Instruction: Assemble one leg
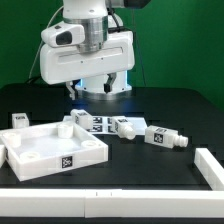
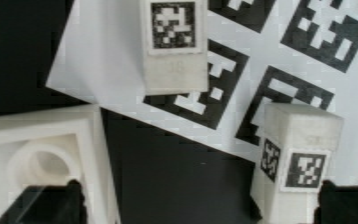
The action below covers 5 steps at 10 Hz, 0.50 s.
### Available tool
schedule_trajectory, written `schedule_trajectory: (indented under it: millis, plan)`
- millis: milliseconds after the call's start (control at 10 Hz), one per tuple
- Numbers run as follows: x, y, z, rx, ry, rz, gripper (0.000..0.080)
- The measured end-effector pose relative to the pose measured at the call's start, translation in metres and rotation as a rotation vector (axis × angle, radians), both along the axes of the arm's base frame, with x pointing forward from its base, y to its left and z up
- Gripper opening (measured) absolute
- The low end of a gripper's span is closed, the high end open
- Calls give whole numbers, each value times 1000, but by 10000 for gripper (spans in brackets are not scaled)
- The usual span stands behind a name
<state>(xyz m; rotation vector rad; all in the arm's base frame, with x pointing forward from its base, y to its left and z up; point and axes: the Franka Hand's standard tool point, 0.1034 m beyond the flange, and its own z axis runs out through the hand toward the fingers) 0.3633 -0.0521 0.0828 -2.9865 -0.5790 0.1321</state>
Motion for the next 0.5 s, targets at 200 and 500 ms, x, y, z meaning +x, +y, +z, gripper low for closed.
schedule_trajectory:
  millis: [200,500]
  plan:
    - [0,-1,0,0,1,-3,649]
    - [30,-47,6,45,19,138,649]
